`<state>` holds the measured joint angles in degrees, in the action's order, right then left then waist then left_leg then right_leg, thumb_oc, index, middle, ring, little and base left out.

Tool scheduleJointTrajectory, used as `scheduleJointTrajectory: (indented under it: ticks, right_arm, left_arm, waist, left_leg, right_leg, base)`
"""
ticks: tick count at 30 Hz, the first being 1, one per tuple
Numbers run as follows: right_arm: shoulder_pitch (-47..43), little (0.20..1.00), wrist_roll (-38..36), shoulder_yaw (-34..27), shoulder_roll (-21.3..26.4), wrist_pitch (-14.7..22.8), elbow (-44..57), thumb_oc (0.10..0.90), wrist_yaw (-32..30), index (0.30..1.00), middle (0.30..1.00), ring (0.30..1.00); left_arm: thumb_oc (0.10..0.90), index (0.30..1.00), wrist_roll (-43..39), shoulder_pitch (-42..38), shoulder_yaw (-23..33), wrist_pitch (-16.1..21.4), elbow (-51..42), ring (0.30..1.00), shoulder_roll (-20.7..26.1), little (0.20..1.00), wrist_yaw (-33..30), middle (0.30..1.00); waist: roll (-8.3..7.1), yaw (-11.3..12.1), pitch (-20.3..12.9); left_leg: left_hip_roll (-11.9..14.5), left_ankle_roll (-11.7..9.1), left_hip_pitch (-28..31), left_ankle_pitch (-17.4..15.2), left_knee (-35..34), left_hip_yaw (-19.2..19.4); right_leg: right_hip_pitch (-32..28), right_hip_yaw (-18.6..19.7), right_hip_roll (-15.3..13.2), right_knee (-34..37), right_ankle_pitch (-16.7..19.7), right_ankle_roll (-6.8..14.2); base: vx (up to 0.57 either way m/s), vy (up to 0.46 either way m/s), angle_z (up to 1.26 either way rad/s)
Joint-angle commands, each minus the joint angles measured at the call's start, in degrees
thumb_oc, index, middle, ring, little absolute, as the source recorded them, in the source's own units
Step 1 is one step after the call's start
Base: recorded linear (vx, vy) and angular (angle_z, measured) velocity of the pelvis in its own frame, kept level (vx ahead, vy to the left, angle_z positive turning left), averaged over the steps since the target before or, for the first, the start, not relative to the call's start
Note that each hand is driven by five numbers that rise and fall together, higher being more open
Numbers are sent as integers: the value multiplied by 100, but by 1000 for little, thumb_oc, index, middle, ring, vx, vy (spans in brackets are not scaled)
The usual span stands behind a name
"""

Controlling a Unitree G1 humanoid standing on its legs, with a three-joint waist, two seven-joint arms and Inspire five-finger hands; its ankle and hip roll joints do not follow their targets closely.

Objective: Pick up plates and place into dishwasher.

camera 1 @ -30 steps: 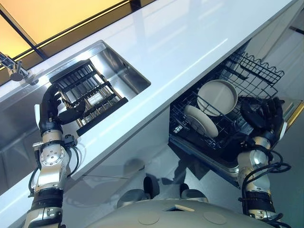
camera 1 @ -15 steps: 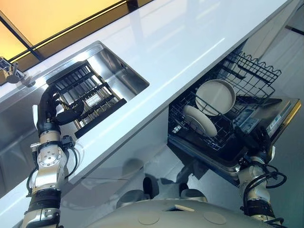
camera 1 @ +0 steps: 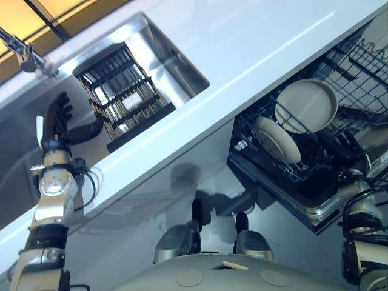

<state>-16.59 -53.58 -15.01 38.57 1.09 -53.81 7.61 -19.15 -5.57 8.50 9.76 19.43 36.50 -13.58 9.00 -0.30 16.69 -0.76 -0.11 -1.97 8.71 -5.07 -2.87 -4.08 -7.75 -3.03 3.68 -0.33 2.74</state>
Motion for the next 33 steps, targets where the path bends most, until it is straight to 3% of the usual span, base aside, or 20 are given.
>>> scheduleJointTrajectory:
  ticks: [1, 7, 10, 16, 21, 27, 30, 31, 33]
  right_arm:
    - [-977, 900, -1168, 244, 341, -466, 253, 800, 1443, 900, 900, 900]
    - [-1592, 900, -3255, 461, 159, -698, 582, 800, 2291, 900, 900, 900]
    - [-1841, 900, -3800, 714, -159, -509, 1230, 800, 2477, 900, 900, 900]
    - [-2240, 900, -4030, 1274, -766, -470, 2555, 800, 2596, 900, 900, 900]
    - [-2357, 900, -4210, 1884, -1403, -737, 4393, 800, 3262, 900, 900, 900]
    - [-2751, 900, -3553, 3094, -1806, -91, 6180, 800, 3402, 900, 900, 900]
    - [-2688, 900, -2315, 3213, -1747, 480, 6485, 800, 2893, 900, 900, 900]
    - [-2606, 900, -1596, 3155, -1675, 723, 6492, 800, 2604, 900, 900, 900]
    - [-2399, 900, -532, 2878, -1560, 810, 6360, 800, 2183, 900, 900, 900]
  left_arm:
    - [800, 900, -276, -830, 139, 339, 84, 900, 704, 900, -162, 900]
    - [800, 900, -480, -1081, 66, 455, 347, 900, 939, 900, -231, 900]
    - [800, 900, -642, -1106, 98, 413, 399, 900, 1031, 900, -222, 900]
    - [800, 900, -712, -1183, 72, 268, 511, 900, 1035, 900, -120, 900]
    - [800, 900, -542, -955, 166, 271, 498, 900, 851, 900, 53, 900]
    - [800, 900, -415, -814, 197, 334, 610, 900, 693, 900, 110, 900]
    - [800, 900, -449, -737, 304, 320, 586, 900, 731, 900, 211, 900]
    - [800, 900, -469, -698, 348, 295, 556, 900, 754, 900, 235, 900]
    - [800, 900, -490, -616, 442, 280, 515, 900, 732, 900, 262, 900]
  waist:
    - [-52, 330, 252]
    - [-72, 489, 428]
    - [-99, 551, 476]
    - [-154, 644, 409]
    - [-248, 756, 229]
    - [-346, 857, 30]
    - [-381, 857, -5]
    - [-400, 843, -27]
    - [-426, 793, -59]
  left_leg:
    - [-332, 122, -222, -940, 667, 118]
    - [-312, 139, -579, -911, 760, 81]
    - [-312, 171, -655, -932, 788, 83]
    - [-350, 217, -623, -923, 786, 24]
    - [-425, 279, -498, -948, 832, -78]
    - [-497, 286, -319, -930, 711, -181]
    - [-499, 292, -264, -920, 639, -187]
    - [-496, 290, -244, -922, 628, -172]
    - [-497, 299, -188, -946, 619, -144]
  right_leg:
    - [1221, 50, -3, -1514, -612, 28]
    - [1496, -115, -61, -1535, -550, 18]
    - [1533, -175, -86, -1487, -520, 12]
    - [1440, -197, -94, -1404, -505, -28]
    - [1225, -178, -100, -1260, -473, -47]
    - [1006, -109, -54, -992, -380, -12]
    - [978, -87, -8, -951, -353, -10]
    - [966, -90, 5, -943, -341, -8]
    - [944, -77, 27, -954, -334, -10]
  base:
    - [-68, -62, 7]
    - [-23, -23, 7]
    - [2, 12, -4]
    - [50, 24, 4]
    - [119, 13, 4]
    - [84, 5, -4]
    - [7, -1, -11]
    - [5, -3, -12]
    - [2, 1, -12]
